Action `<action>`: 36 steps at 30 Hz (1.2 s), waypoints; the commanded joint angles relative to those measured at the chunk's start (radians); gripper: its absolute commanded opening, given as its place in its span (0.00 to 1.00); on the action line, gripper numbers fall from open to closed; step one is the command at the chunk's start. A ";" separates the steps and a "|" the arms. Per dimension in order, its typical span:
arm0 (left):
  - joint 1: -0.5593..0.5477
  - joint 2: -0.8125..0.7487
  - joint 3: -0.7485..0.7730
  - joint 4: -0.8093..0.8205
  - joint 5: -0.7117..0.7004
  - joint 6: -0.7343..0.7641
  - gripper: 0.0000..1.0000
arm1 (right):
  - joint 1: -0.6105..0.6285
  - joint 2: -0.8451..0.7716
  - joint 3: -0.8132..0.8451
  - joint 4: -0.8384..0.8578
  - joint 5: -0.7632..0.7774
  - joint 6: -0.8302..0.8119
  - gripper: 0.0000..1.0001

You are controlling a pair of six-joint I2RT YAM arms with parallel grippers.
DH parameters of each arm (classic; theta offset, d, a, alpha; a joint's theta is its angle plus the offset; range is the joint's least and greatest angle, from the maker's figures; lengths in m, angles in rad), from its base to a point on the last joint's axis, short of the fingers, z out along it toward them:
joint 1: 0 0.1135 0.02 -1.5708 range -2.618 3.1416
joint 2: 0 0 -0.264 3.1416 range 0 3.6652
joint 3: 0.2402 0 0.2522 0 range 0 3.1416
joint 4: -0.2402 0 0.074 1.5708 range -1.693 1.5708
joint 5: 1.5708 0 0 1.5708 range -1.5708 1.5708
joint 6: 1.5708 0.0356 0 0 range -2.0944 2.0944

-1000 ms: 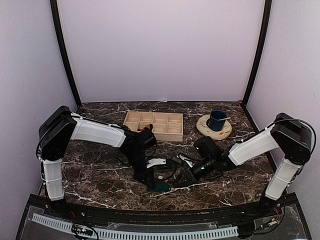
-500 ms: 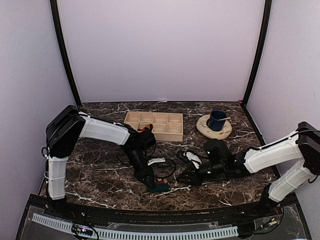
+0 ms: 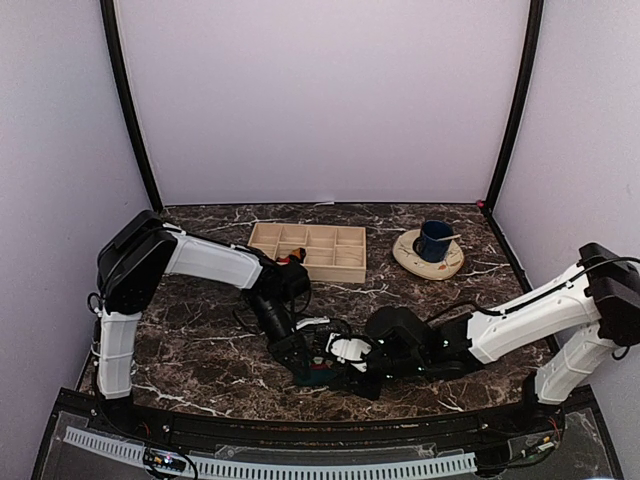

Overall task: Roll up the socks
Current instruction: Roll the sock at the center of the board.

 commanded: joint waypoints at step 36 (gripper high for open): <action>0.020 0.032 -0.008 -0.061 0.088 0.055 0.10 | 0.060 0.223 0.141 -0.100 0.210 -0.285 0.35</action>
